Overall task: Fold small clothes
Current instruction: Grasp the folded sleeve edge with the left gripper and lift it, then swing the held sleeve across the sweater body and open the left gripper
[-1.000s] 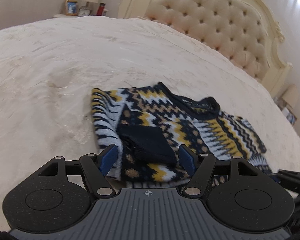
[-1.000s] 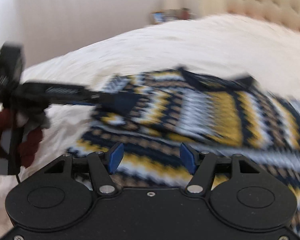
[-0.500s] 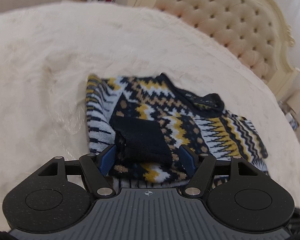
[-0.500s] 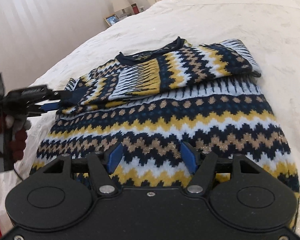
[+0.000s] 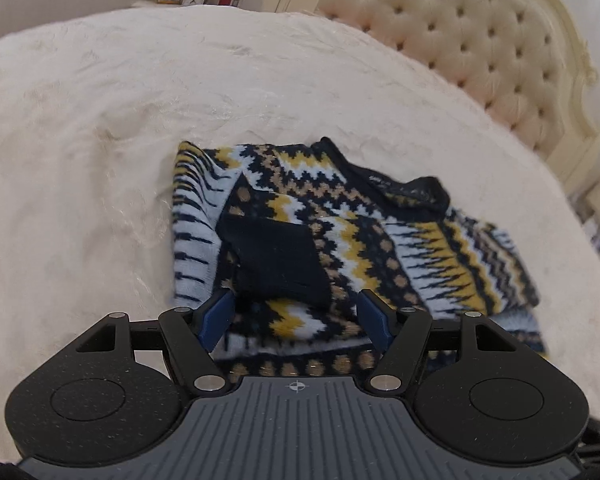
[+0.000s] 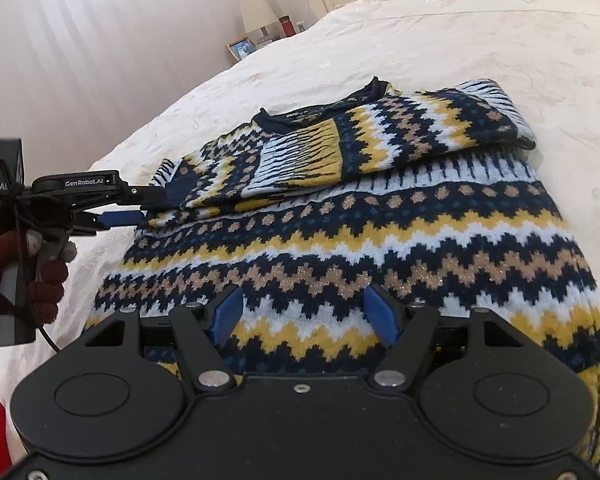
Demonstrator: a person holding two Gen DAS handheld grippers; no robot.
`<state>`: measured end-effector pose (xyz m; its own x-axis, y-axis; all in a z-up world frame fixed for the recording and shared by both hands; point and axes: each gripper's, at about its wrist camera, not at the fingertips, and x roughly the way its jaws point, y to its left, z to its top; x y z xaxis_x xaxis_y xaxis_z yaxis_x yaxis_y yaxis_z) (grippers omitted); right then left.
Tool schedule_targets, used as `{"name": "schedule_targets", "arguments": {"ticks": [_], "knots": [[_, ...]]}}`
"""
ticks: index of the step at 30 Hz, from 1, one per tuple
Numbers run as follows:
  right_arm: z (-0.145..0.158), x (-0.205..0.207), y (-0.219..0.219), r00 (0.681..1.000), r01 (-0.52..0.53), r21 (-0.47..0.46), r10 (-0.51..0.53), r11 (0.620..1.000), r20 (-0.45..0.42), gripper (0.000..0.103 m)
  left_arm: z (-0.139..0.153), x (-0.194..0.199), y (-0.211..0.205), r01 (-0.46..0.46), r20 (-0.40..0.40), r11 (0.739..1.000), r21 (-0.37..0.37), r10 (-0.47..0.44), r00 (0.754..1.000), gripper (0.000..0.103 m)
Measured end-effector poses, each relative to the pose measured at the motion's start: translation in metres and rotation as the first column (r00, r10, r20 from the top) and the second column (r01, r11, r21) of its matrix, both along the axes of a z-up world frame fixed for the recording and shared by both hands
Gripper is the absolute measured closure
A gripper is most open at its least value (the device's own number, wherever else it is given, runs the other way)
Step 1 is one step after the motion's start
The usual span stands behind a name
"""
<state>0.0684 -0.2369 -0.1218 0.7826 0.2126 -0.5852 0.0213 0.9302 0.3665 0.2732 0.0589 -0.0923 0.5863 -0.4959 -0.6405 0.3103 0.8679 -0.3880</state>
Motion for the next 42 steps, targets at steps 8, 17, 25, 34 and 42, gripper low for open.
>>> {"name": "schedule_targets", "arguments": {"ticks": [8,17,25,34,42], "knots": [[0.0,0.0,-0.002,1.0,-0.003,0.011,0.003,1.0,0.004,0.032,-0.012,0.037,-0.009,-0.081,-0.121,0.995,-0.052,0.075,0.99,0.037],[0.002,0.001,-0.004,1.0,-0.011,0.011,0.011,1.0,0.011,0.032,0.005,0.045,-0.009,-0.088,-0.09,0.984,-0.154,0.074,0.993,0.099],[0.015,0.018,-0.014,0.999,-0.014,-0.028,0.016,1.0,0.05,0.031,0.091,0.045,-0.042,0.076,0.056,0.966,-0.248,-0.064,0.996,0.099],[0.027,0.07,-0.026,0.989,0.011,-0.04,-0.005,0.999,0.145,0.025,0.202,0.043,-0.113,0.291,0.245,0.92,-0.262,-0.228,0.942,0.099],[0.025,0.123,-0.04,0.979,0.068,-0.024,-0.062,0.997,0.193,0.02,0.239,0.02,-0.152,0.405,0.364,0.882,-0.243,-0.304,0.88,0.099]]}}
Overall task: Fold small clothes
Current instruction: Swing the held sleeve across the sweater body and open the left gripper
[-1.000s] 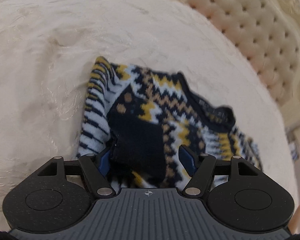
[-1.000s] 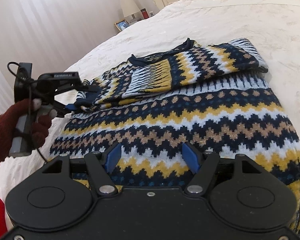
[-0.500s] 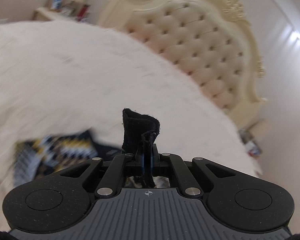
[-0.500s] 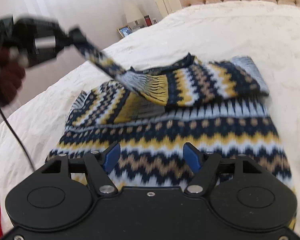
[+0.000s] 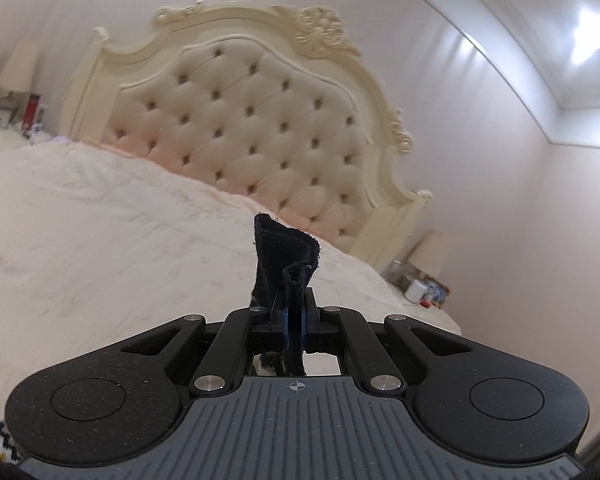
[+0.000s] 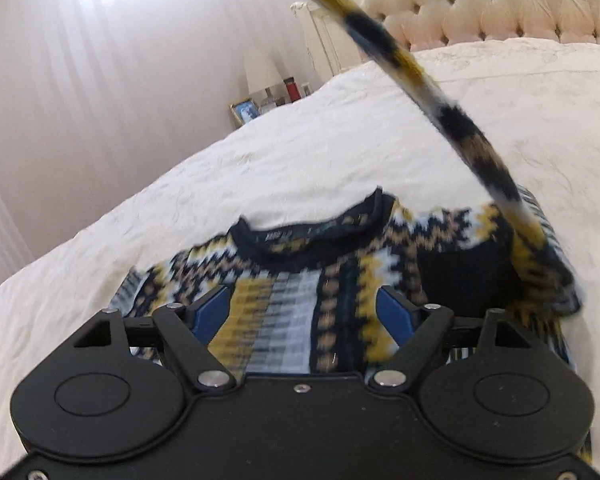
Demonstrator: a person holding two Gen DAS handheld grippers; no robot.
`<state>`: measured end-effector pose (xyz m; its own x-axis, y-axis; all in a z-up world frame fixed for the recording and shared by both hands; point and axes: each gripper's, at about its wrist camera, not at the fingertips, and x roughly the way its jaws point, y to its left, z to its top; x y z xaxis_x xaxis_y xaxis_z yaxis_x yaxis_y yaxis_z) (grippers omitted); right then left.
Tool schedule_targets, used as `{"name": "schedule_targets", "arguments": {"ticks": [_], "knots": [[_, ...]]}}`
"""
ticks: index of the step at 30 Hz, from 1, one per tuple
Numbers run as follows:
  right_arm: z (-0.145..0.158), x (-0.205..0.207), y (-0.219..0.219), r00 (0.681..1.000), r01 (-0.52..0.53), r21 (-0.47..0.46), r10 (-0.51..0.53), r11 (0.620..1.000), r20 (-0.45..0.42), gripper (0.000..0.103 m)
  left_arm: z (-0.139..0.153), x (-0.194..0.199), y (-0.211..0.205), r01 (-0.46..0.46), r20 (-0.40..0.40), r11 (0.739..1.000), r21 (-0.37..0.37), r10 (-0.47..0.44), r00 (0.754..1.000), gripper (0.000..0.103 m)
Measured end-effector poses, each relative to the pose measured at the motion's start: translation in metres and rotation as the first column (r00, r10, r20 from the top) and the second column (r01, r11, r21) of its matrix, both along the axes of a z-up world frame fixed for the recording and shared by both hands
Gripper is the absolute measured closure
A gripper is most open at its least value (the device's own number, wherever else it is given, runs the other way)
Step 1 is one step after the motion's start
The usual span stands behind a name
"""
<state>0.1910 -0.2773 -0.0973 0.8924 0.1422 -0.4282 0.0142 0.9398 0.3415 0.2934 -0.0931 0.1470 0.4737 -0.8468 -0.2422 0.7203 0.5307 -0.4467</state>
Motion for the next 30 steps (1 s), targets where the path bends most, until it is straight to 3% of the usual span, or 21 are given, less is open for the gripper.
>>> {"name": "schedule_targets", "arguments": {"ticks": [3,5,6,8,13,17,21,24,27,30], "knots": [[-0.011,0.015,-0.024,0.994,0.098,0.015,-0.097,0.995,-0.044,0.02,-0.004,-0.001,0.004,0.0,0.017,1.0,0.009,0.0,1.0,0.099],[-0.026,0.023,-0.045,0.969,0.205,0.026,-0.2,0.978,-0.142,0.021,-0.01,0.002,0.013,-0.013,0.007,1.0,0.017,0.013,1.0,0.099],[-0.032,0.02,-0.055,0.963,0.23,0.051,-0.219,0.972,-0.155,0.03,-0.016,0.004,0.017,-0.026,0.001,0.999,0.025,0.026,1.0,0.099],[-0.033,0.011,-0.065,0.967,0.23,0.105,-0.215,0.968,-0.135,0.033,-0.024,0.007,0.03,-0.045,-0.02,0.998,0.042,0.046,0.999,0.099],[-0.022,-0.015,-0.059,0.97,0.215,0.047,-0.208,0.975,-0.126,0.022,-0.071,0.016,0.069,-0.119,-0.08,0.987,0.106,0.127,0.989,0.099],[-0.023,-0.041,-0.055,0.965,0.205,-0.007,-0.204,0.979,-0.163,0.022,-0.139,0.018,0.106,-0.197,-0.12,0.951,0.237,0.23,0.966,0.098],[-0.025,-0.064,-0.051,0.964,0.19,-0.03,-0.192,0.981,-0.183,0.022,-0.22,0.032,0.131,-0.242,-0.214,0.889,0.39,0.343,0.914,0.098],[-0.021,-0.076,-0.049,0.966,0.174,-0.044,-0.179,0.984,-0.184,0.022,-0.266,0.039,0.145,-0.249,-0.258,0.849,0.466,0.399,0.88,0.096],[-0.017,-0.085,-0.045,0.971,0.155,-0.058,-0.163,0.986,-0.176,0.022,-0.283,0.033,0.158,-0.269,-0.271,0.851,0.45,0.418,0.867,0.092],[-0.015,-0.096,-0.043,0.974,0.149,-0.053,-0.156,0.987,-0.167,0.022,-0.281,0.021,0.166,-0.292,-0.243,0.856,0.427,0.419,0.875,0.087]]}}
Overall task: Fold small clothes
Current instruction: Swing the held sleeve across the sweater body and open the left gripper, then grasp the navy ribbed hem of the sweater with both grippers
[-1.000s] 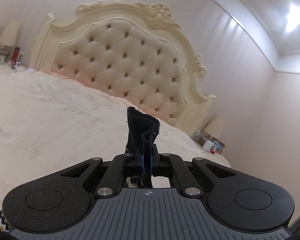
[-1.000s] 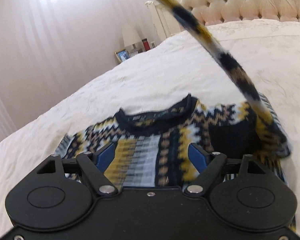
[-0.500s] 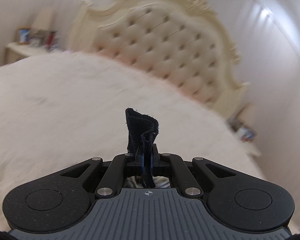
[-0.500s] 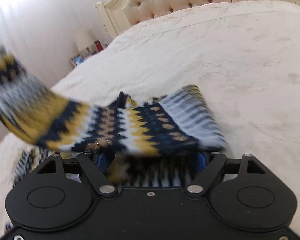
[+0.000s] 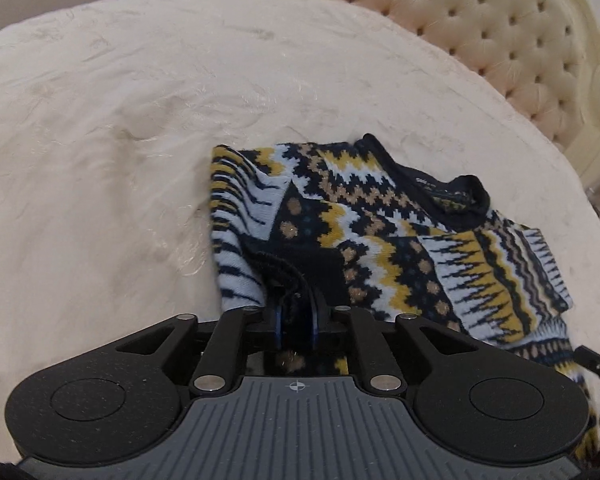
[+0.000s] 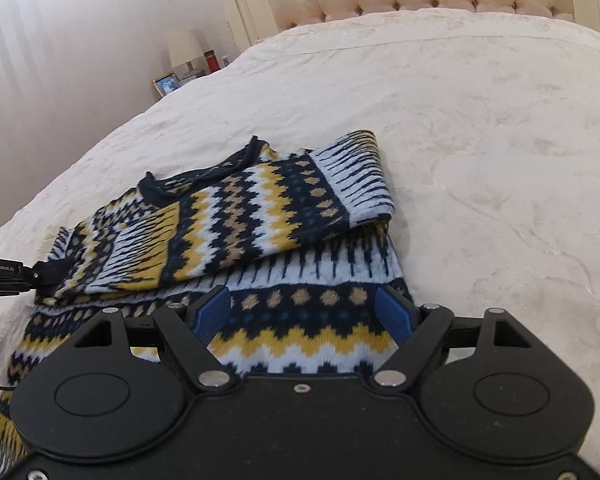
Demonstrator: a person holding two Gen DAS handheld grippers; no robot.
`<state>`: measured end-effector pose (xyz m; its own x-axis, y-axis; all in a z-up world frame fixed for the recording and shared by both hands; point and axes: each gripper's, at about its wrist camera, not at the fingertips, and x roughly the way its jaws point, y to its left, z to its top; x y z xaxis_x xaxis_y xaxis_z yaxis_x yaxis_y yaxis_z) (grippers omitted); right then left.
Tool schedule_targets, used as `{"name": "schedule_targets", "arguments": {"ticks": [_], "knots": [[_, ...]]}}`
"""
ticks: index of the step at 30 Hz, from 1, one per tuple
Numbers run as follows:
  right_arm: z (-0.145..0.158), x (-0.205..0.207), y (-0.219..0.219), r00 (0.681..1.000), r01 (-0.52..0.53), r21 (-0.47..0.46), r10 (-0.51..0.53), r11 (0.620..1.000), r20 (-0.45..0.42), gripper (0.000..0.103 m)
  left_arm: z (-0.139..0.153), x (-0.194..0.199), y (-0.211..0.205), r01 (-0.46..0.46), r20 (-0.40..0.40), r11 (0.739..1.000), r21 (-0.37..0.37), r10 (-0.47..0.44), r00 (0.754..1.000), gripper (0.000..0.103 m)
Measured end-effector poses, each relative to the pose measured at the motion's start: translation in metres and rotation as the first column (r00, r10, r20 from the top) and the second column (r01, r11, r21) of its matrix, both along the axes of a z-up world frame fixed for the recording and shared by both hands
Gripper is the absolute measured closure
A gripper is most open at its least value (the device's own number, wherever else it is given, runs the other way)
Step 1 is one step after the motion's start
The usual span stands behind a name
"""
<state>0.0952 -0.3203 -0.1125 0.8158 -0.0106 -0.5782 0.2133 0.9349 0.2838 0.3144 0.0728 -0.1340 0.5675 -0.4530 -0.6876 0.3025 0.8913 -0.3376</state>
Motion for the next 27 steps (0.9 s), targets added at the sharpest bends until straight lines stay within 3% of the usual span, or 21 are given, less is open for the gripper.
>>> {"name": "schedule_targets", "arguments": {"ticks": [7,9,11,15,19,21,27], "knots": [[-0.002,-0.016,0.006,1.0,0.015,0.022,-0.015,1.0,-0.013,0.021,0.008,-0.036,-0.004,0.016,0.077,0.989,0.15,-0.027,0.997,0.074],[0.001,-0.024,0.008,1.0,0.016,0.031,-0.016,0.999,-0.006,0.021,0.011,-0.049,-0.004,-0.007,0.084,0.984,0.177,-0.009,0.996,0.062],[0.004,-0.033,0.01,1.0,0.015,0.033,-0.015,0.999,0.001,0.021,0.014,-0.064,-0.001,-0.005,0.086,0.988,0.156,-0.008,0.996,0.061],[0.013,-0.054,0.016,1.0,0.003,0.026,-0.003,1.0,0.008,0.02,0.023,-0.101,0.006,0.007,0.099,0.993,0.116,-0.018,0.995,0.044],[0.019,-0.076,0.021,1.0,-0.005,0.031,0.004,1.0,0.02,0.016,0.03,-0.141,0.01,-0.001,0.107,0.996,0.085,-0.008,0.994,0.04],[0.02,-0.086,0.024,1.0,-0.008,0.043,0.007,0.999,0.021,0.016,0.031,-0.158,0.01,-0.014,0.093,0.998,0.061,0.008,0.996,0.033],[0.017,-0.115,0.029,1.0,-0.012,0.087,0.011,0.996,0.006,0.009,0.024,-0.199,0.008,-0.01,0.021,0.999,0.039,0.009,1.0,0.028]]}}
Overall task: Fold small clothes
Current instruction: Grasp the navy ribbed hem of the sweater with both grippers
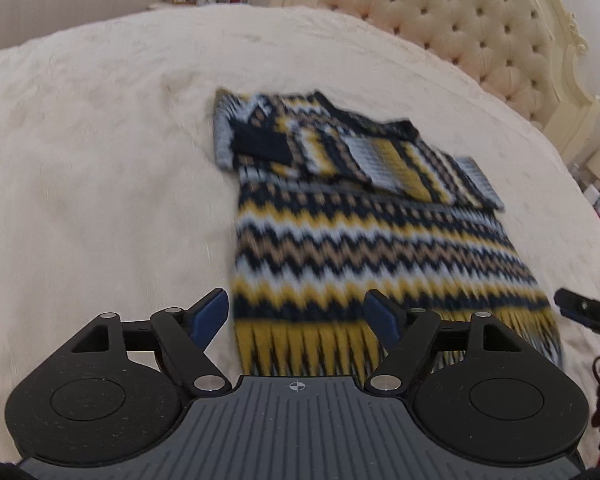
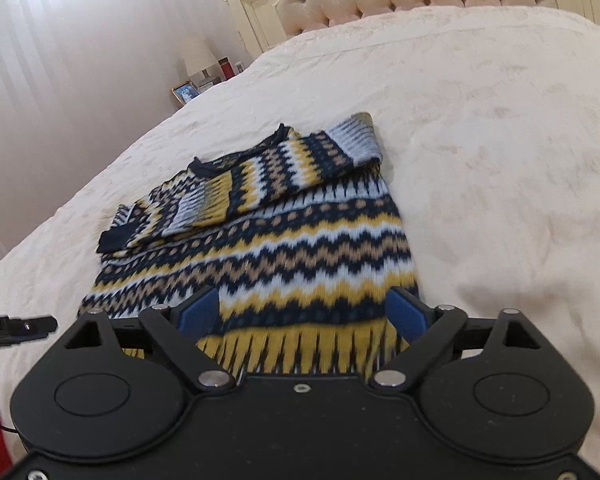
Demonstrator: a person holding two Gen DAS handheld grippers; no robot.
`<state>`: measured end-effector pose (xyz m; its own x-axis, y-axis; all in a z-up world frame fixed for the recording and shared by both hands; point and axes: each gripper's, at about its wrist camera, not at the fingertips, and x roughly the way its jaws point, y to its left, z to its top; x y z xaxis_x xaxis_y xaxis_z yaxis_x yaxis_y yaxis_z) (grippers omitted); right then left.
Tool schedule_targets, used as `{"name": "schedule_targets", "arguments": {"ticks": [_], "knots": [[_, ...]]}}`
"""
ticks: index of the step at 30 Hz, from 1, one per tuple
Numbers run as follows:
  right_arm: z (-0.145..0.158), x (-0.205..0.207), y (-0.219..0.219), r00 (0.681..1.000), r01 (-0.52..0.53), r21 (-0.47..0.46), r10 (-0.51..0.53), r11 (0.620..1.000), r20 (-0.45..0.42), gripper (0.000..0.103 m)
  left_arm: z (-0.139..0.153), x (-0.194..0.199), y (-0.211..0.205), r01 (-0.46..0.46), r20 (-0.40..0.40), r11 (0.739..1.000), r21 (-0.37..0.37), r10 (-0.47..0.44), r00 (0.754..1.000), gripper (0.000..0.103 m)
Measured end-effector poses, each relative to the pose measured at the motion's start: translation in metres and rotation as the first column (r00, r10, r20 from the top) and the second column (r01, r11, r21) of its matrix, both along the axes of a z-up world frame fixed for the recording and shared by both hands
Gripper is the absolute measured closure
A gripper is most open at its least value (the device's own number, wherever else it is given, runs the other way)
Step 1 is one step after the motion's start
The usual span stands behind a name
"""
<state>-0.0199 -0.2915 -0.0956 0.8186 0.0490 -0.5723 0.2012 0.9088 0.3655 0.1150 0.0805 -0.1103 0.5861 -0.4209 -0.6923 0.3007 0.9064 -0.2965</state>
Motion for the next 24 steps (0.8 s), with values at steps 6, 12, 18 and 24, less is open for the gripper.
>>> {"name": "schedule_targets", "arguments": {"ticks": [6,12,18,24], "knots": [[-0.011,-0.024,-0.003,0.998,-0.004,0.059,0.008,0.998,-0.058,0.003,-0.014,-0.028,-0.006,0.012,-0.077,1.0,0.014,-0.011,0.997,0.026],[-0.03,-0.043,-0.012,0.988,0.013,0.147,0.01,0.989,-0.154,0.002,-0.025,-0.047,-0.01,0.012,-0.117,0.999,0.038,-0.007,0.993,0.025],[-0.042,-0.051,-0.006,0.983,-0.043,0.195,0.077,0.98,-0.166,0.001,-0.031,-0.062,-0.014,0.016,-0.153,0.999,0.044,-0.009,0.988,0.025],[-0.049,-0.05,0.001,0.98,-0.077,0.201,0.111,0.977,-0.165,0.0,-0.039,-0.077,-0.02,0.038,-0.172,0.997,0.071,-0.025,0.985,0.023]]}}
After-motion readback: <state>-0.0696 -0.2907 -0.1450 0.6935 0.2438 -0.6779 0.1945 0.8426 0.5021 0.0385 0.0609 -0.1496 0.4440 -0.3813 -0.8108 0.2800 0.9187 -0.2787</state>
